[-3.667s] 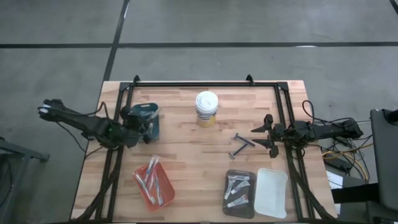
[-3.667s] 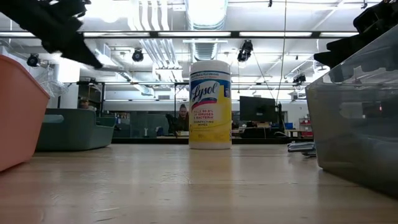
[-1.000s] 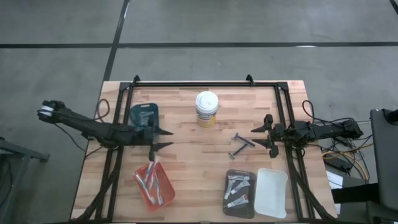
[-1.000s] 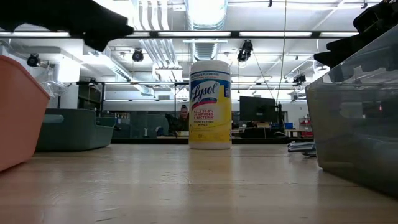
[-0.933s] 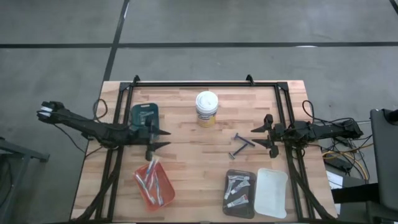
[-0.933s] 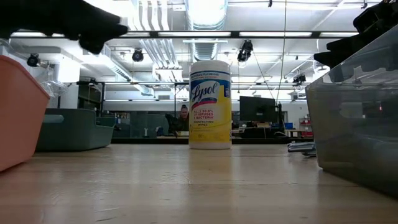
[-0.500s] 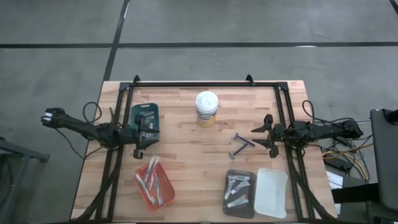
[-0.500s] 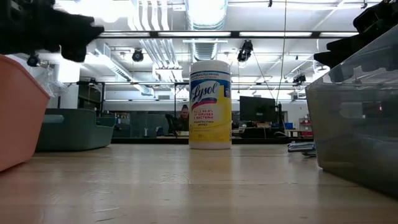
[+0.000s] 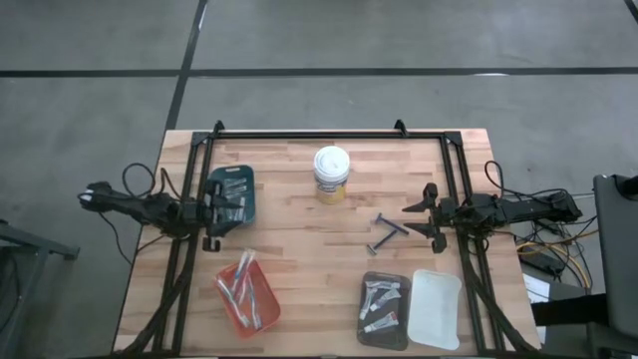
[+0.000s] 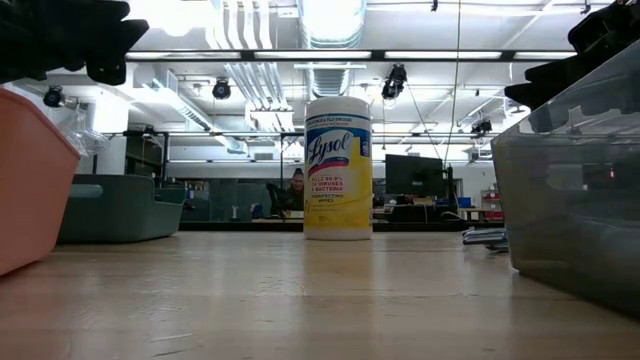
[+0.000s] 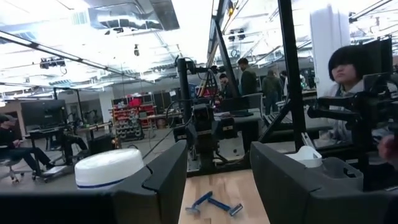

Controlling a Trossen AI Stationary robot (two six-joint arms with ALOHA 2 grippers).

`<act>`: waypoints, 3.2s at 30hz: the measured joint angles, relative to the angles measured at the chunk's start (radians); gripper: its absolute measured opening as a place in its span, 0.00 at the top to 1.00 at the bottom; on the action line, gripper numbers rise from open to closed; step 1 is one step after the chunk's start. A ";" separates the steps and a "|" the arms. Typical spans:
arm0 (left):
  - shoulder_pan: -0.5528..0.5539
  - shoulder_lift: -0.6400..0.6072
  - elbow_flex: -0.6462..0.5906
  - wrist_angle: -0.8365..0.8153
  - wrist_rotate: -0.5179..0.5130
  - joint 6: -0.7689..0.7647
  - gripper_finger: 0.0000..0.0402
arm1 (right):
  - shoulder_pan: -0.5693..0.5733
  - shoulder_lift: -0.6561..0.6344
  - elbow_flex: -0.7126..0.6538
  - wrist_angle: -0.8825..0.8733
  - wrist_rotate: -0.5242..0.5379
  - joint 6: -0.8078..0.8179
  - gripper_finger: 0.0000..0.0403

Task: Pick & Place Travel size toiletries
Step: Put the blue razor into the white bin

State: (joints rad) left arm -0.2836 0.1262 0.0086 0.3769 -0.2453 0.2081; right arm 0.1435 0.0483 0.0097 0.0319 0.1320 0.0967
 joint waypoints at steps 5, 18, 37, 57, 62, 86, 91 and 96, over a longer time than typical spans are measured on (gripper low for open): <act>0.000 -0.021 0.000 -0.041 -0.002 -0.003 0.55 | 0.000 0.000 0.000 0.000 0.000 0.000 0.51; 0.000 -0.024 -0.001 -0.136 -0.024 -0.026 0.55 | 0.000 0.000 0.000 0.030 -0.002 0.099 0.51; 0.000 -0.021 -0.002 -0.315 -0.140 -0.136 0.55 | -0.001 0.405 0.321 -0.347 0.158 0.181 0.51; 0.000 -0.021 -0.002 -0.323 -0.141 -0.134 0.55 | -0.036 1.071 0.524 -0.539 0.265 0.213 0.51; 0.000 -0.021 -0.002 -0.324 -0.141 -0.134 0.55 | -0.037 1.145 0.520 -0.514 0.250 0.251 0.51; 0.000 -0.020 -0.002 -0.324 -0.142 -0.134 0.55 | -0.076 1.351 0.514 -0.393 0.120 0.175 0.61; 0.000 -0.020 -0.002 -0.324 -0.142 -0.134 0.55 | -0.109 1.315 0.509 -0.394 0.069 0.140 0.78; 0.000 -0.019 -0.002 -0.325 -0.142 -0.134 0.55 | -0.147 1.272 0.508 -0.396 0.026 0.112 0.93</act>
State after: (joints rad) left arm -0.2836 0.1070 0.0063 0.0521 -0.3870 0.0746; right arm -0.0031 1.3206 0.5175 -0.3637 0.1576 0.2082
